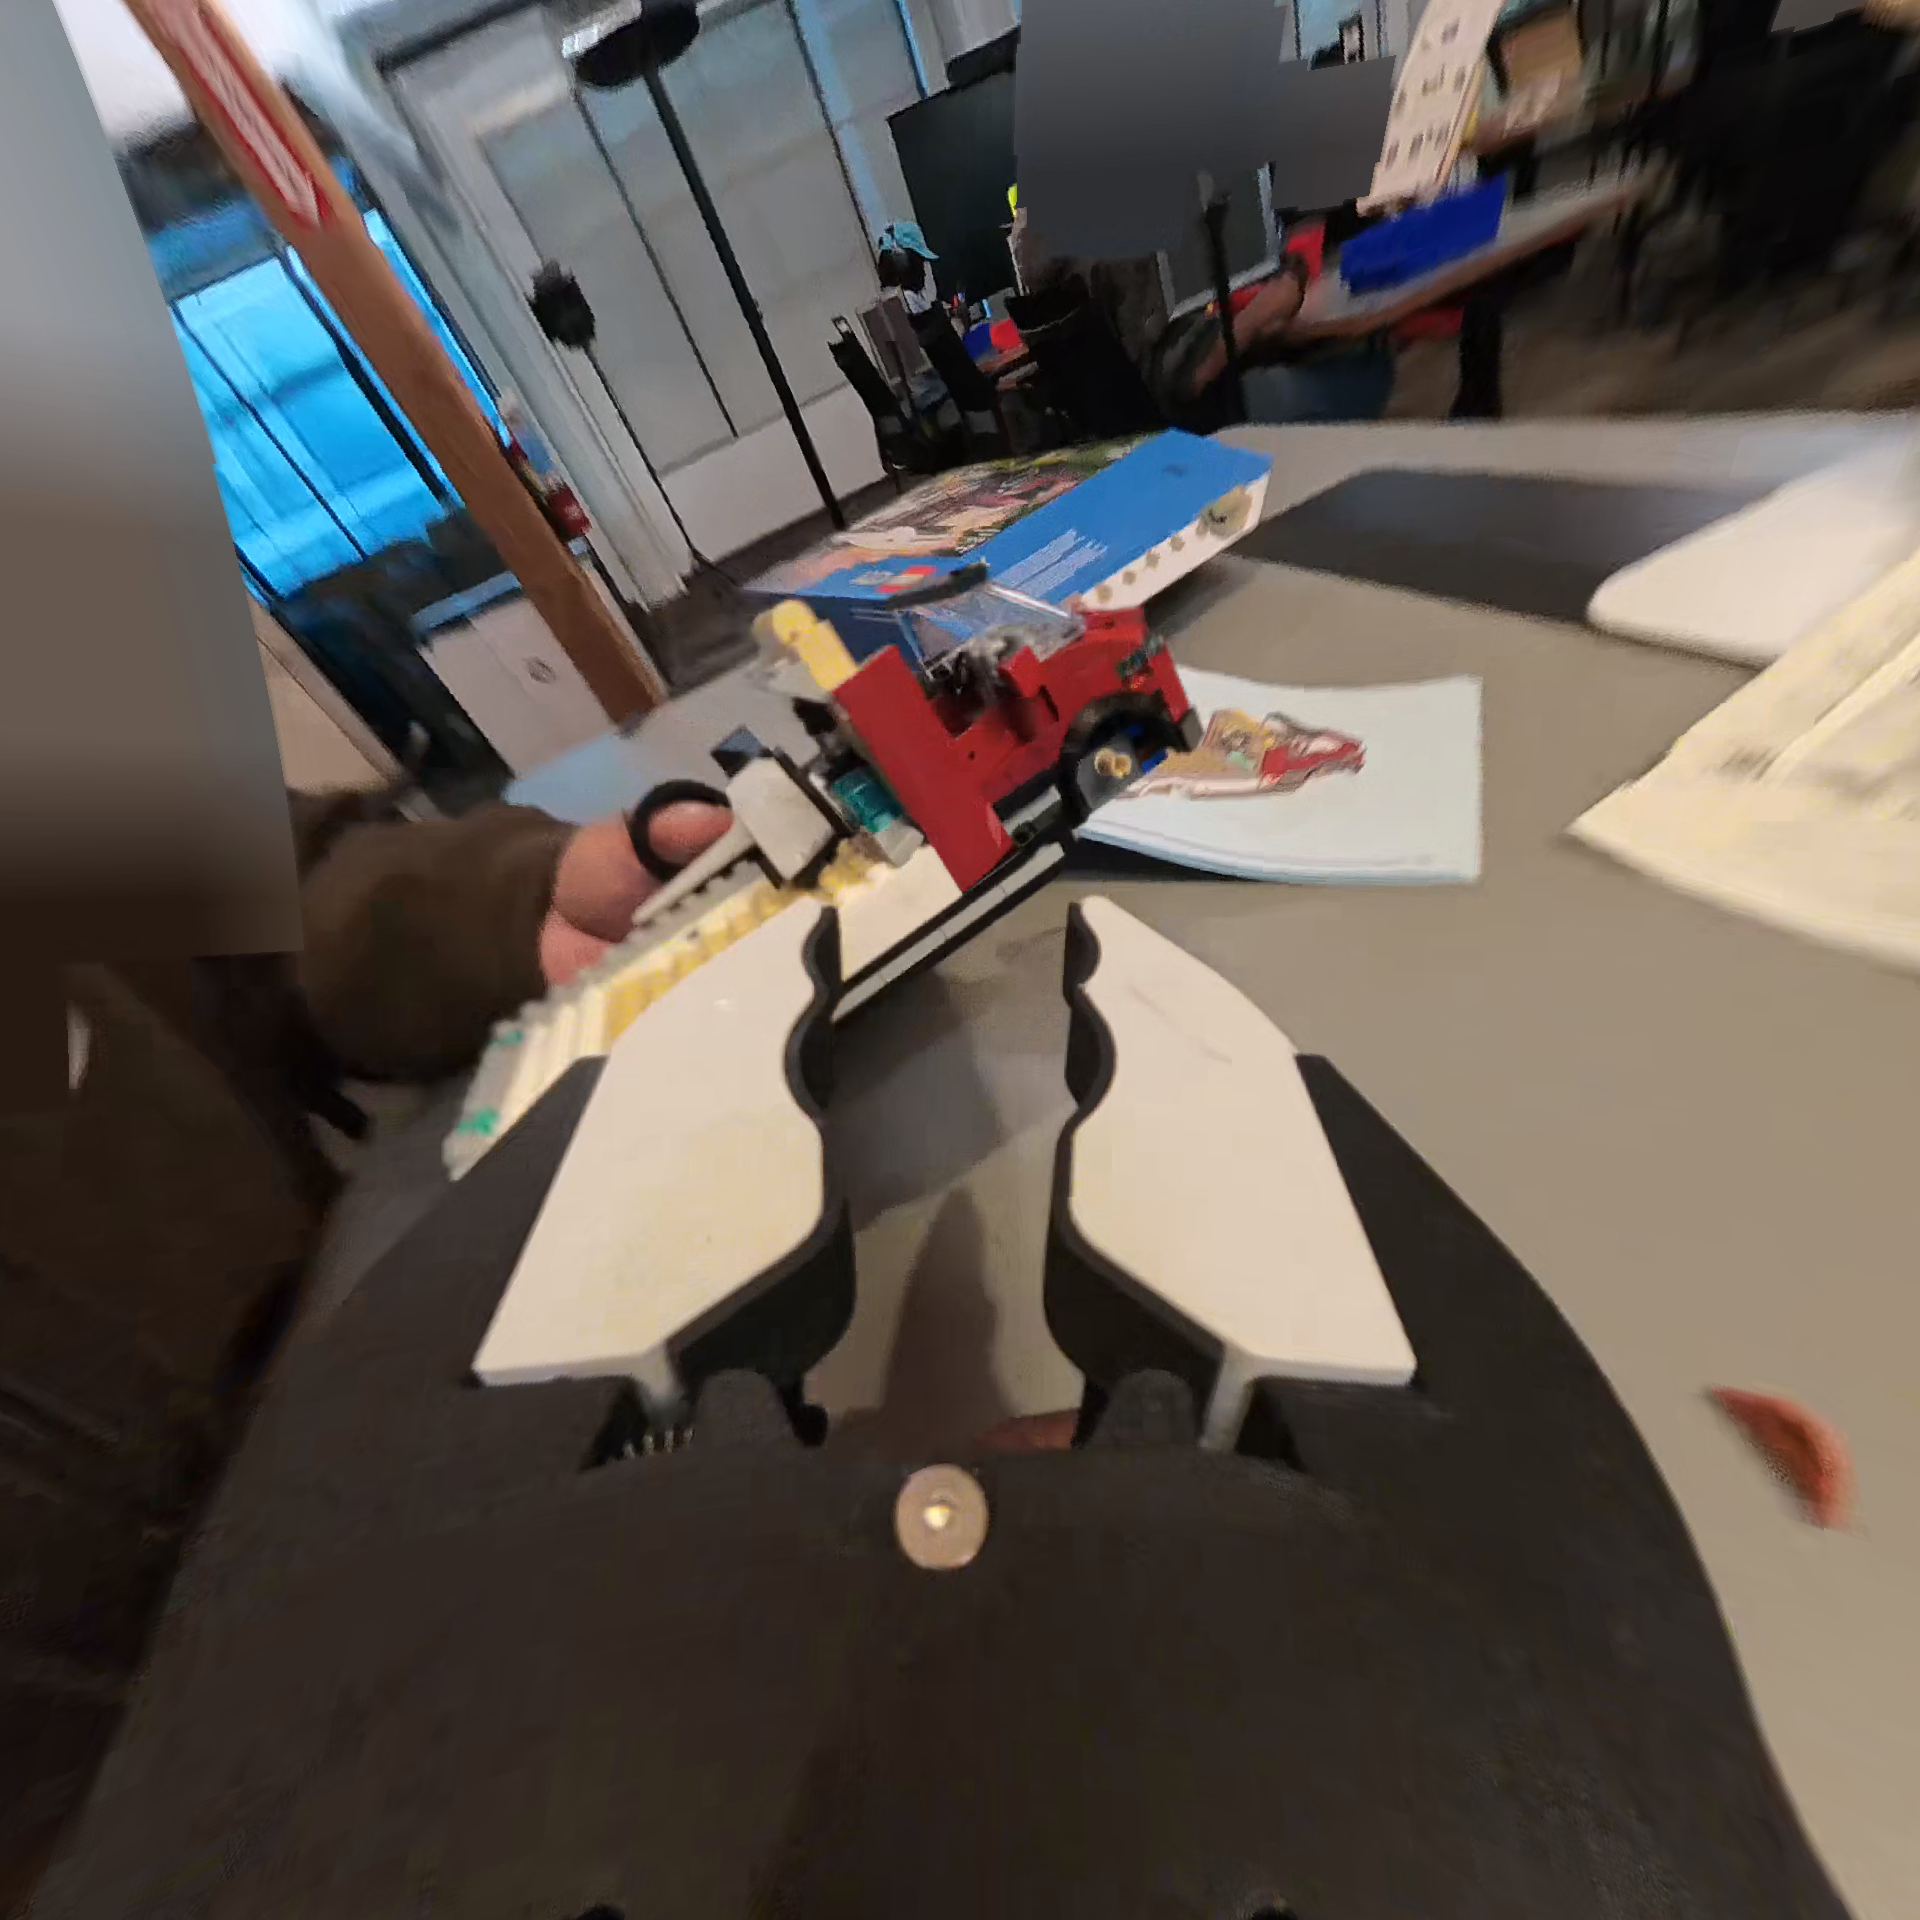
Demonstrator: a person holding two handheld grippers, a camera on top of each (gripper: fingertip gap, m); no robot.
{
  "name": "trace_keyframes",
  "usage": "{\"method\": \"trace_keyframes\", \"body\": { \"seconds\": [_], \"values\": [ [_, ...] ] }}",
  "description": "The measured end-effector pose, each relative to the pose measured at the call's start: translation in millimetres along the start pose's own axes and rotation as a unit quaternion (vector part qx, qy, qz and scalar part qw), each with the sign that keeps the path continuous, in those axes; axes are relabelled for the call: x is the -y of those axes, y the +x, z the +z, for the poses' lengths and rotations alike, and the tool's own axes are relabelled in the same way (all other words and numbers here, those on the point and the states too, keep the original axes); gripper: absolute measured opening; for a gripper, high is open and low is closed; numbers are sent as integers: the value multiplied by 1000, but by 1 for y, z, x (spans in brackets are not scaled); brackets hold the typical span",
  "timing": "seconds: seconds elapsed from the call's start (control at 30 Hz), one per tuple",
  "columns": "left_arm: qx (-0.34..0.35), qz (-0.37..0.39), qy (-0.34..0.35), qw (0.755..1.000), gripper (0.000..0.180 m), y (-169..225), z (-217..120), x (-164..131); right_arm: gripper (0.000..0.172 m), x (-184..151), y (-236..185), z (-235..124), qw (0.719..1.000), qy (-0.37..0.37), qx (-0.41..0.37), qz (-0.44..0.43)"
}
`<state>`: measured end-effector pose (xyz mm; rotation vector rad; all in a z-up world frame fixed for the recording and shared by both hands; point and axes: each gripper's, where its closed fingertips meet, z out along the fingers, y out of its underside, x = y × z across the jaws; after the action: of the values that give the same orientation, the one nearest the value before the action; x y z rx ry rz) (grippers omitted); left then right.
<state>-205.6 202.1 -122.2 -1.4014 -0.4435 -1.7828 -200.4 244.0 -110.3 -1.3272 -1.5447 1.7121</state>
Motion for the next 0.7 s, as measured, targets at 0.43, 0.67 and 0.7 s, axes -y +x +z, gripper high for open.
{"method": "trace_keyframes", "body": {
  "seconds": [0.43,0.67,0.7],
  "values": [
    [-28,-26,-31,999,22,5,3,-8,59,-30,-11,-12,715,-67,-104,-688],
    [-18,-29,-61,998,22,2,9,-20,67,-33,-28,-3,656,-24,-110,-746],
    [-17,-29,-63,997,22,1,9,-21,68,-34,-27,-3,649,-22,-113,-752]
  ]
}}
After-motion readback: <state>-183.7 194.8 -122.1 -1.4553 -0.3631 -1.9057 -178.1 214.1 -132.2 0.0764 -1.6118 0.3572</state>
